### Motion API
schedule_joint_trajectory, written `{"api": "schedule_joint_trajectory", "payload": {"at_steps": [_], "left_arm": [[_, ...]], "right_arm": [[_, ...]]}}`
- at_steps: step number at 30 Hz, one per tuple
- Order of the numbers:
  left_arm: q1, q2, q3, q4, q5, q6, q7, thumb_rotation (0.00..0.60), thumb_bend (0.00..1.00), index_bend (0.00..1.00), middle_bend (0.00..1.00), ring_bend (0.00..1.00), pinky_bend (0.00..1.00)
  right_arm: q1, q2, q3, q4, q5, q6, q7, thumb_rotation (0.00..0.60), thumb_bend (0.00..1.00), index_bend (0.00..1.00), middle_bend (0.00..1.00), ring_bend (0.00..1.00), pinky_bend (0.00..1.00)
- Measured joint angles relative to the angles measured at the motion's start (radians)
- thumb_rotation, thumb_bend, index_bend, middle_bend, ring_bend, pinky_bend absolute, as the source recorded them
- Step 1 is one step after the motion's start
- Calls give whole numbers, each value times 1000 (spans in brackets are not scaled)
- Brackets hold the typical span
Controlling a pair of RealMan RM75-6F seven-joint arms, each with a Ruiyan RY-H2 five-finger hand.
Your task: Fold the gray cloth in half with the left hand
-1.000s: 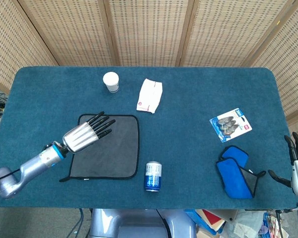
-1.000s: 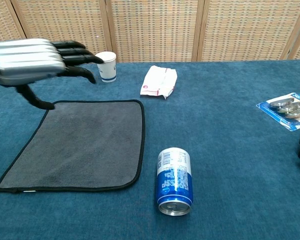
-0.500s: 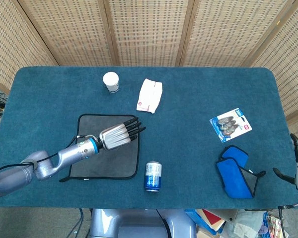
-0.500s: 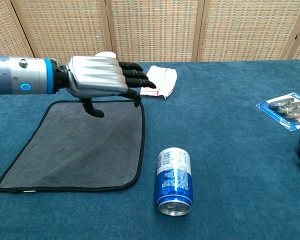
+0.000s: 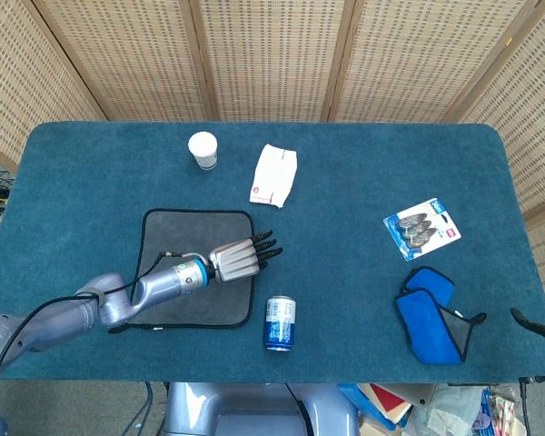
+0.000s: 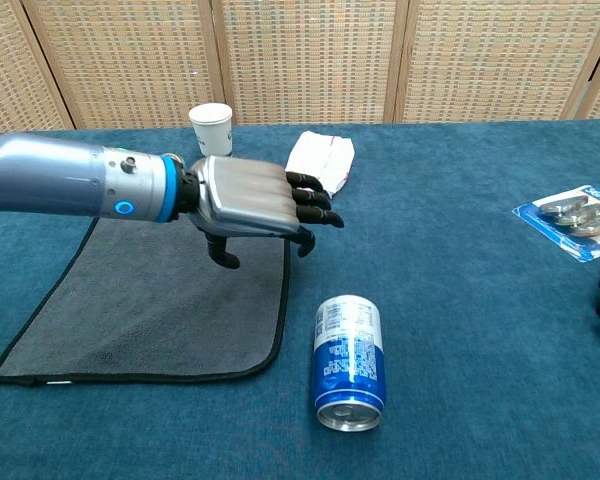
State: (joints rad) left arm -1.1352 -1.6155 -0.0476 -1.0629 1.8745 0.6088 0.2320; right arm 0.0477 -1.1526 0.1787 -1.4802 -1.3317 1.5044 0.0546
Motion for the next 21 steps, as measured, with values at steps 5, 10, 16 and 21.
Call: {"api": "schedule_joint_trajectory", "payload": {"at_steps": [5,10,16,21], "left_arm": [[-29,-47,8,46,-14,-22,20,600,266,277,0,0,0],[-50,-78,16,75,-32,-42,40,600,266,276,0,0,0],[-62,-104,29,96,-50,-48,53,600,278,302,0,0,0],[-65,-106,45,105,-59,-47,61,600,289,364,0,0,0]], "right_arm": [[-3,1,2,8,6,-1,12,600,0,0,0,0,0],[-3,2,5,14,11,-7,24,600,0,0,0,0,0],[-1,2,6,21,14,-15,29,600,0,0,0,0,0],[0,0,6,24,16,-18,28,600,0,0,0,0,0]]}}
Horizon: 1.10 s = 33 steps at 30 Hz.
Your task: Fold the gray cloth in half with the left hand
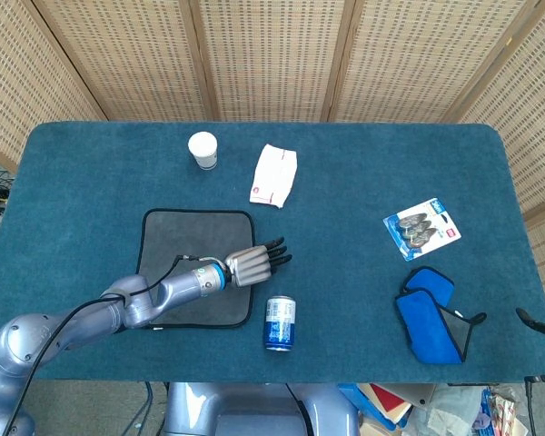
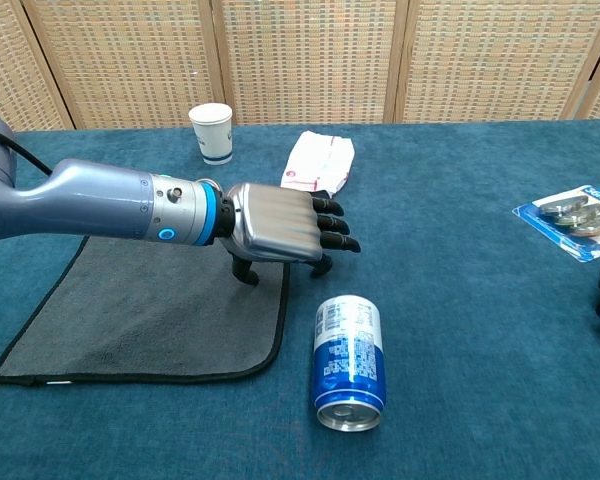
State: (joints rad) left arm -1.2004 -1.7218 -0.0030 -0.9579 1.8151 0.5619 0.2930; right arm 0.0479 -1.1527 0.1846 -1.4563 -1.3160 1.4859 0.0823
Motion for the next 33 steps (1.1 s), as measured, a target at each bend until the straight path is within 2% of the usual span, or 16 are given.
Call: {"api": "schedule_joint_trajectory", "payload": {"at_steps": [8,24,33], "left_arm": [[10,17,15,-1,-23,23,17,600,289,432,0,0,0],[21,7,42,23,-59,55,35,600,290,445,0,0,0],[18,-3,52,39,-66,82,27,600,367,483,0,0,0]], "right_arm": [[1,-2,0,0,-1,-1,-5,600,0,0,0,0,0],[2,-2,-3,-4,-4,-5,-5,600,0,0,0,0,0],[3,-1,-3,-3,-5,-7,-5,600,0,0,0,0,0]]}}
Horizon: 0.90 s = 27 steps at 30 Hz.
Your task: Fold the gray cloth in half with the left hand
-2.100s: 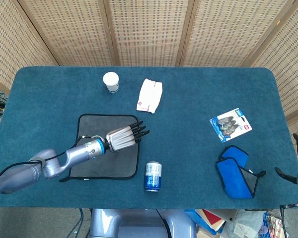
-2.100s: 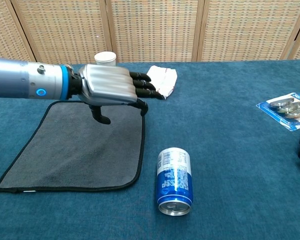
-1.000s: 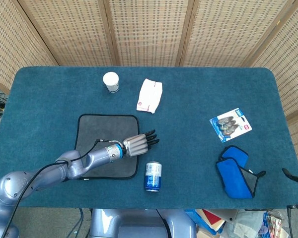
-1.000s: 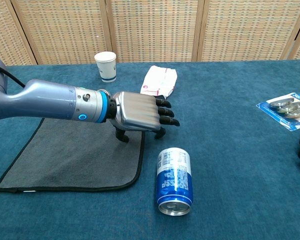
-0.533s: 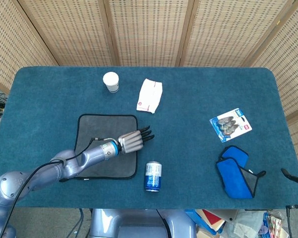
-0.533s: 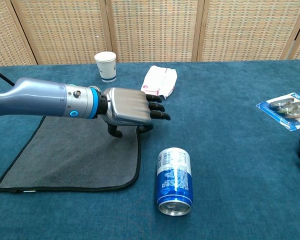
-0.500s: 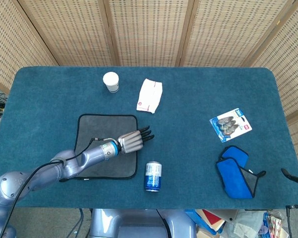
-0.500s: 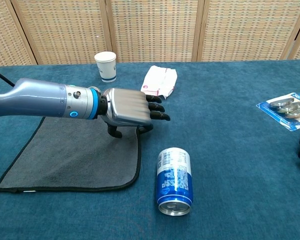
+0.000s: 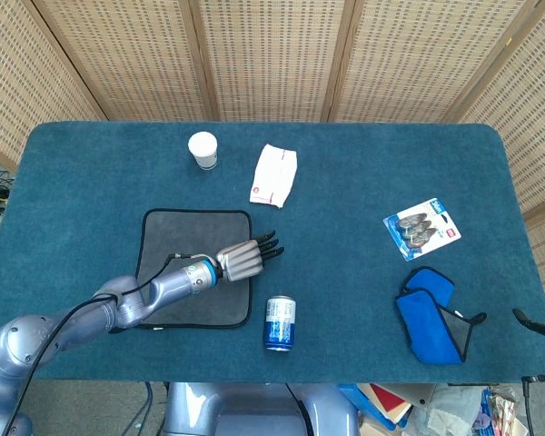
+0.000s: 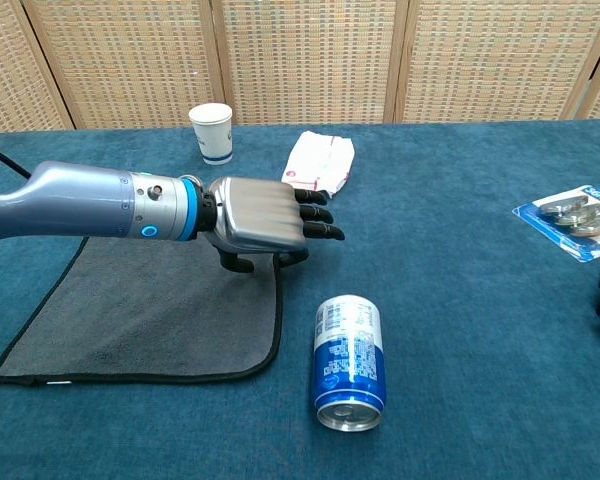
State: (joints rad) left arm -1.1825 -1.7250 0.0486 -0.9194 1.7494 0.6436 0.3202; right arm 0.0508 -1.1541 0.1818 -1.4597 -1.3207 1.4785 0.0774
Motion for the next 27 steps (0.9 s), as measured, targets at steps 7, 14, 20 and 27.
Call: {"api": "schedule_joint_trajectory", "payload": {"at_steps": [7,14,20,27], "left_arm": [[-1,-22,8,27,-5,13,-8,600,429,552,0,0,0],[-2,-35,15,43,-5,30,-20,600,505,595,0,0,0],[-3,-42,24,52,-1,46,-28,600,513,603,0,0,0],[8,-17,37,36,5,86,-54,600,513,603,0,0,0]], "right_arm": [[0,1,-1,-1,-1,-2,4,600,0,0,0,0,0],[1,2,-2,-1,-2,-5,5,600,0,0,0,0,0],[1,2,-2,-1,-3,-5,7,600,0,0,0,0,0],[1,3,-3,-2,-5,-6,8,600,0,0,0,0,0]]}}
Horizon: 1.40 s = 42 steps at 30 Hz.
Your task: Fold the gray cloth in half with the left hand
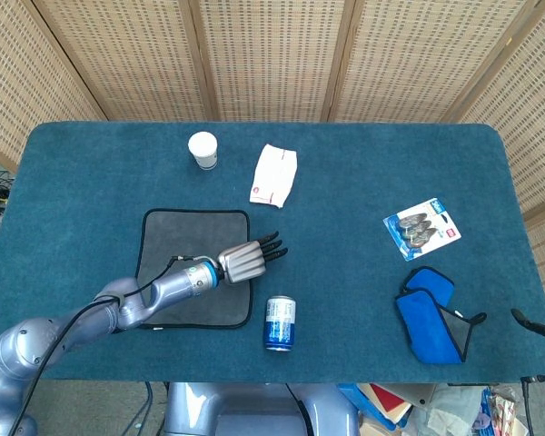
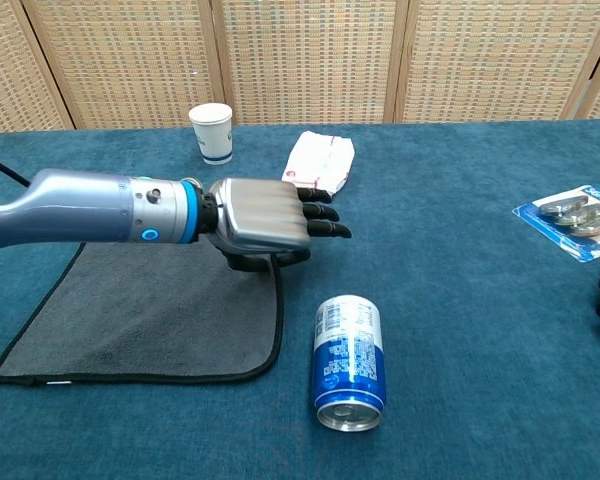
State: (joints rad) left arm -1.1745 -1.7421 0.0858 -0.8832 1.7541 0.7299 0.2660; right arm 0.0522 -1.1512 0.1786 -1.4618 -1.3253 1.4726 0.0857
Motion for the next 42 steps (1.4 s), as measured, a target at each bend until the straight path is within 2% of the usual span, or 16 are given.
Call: {"api": "schedule_joint_trajectory", "payload": {"at_steps": [9,16,27,42], "left_arm": [[78,105,55,-35,19,120,-67,600,513,603,0,0,0],[165,160,110,-16,34,214,-111,600,513,603,0,0,0],[265,177,159,79,46,274,-171,600,514,603,0,0,0],[315,153,181,186,62,295,-248,600,513,603,0,0,0]], "right_arm": [[1,0,-6,-5,-9,0,-5,600,0,0,0,0,0],[-1,1,-10,-19,-21,9,-16,600,0,0,0,0,0],[1,2,-15,-28,-30,10,-24,600,0,0,0,0,0],[0,1,-18,-32,-33,15,-29,600,0,0,0,0,0]]}}
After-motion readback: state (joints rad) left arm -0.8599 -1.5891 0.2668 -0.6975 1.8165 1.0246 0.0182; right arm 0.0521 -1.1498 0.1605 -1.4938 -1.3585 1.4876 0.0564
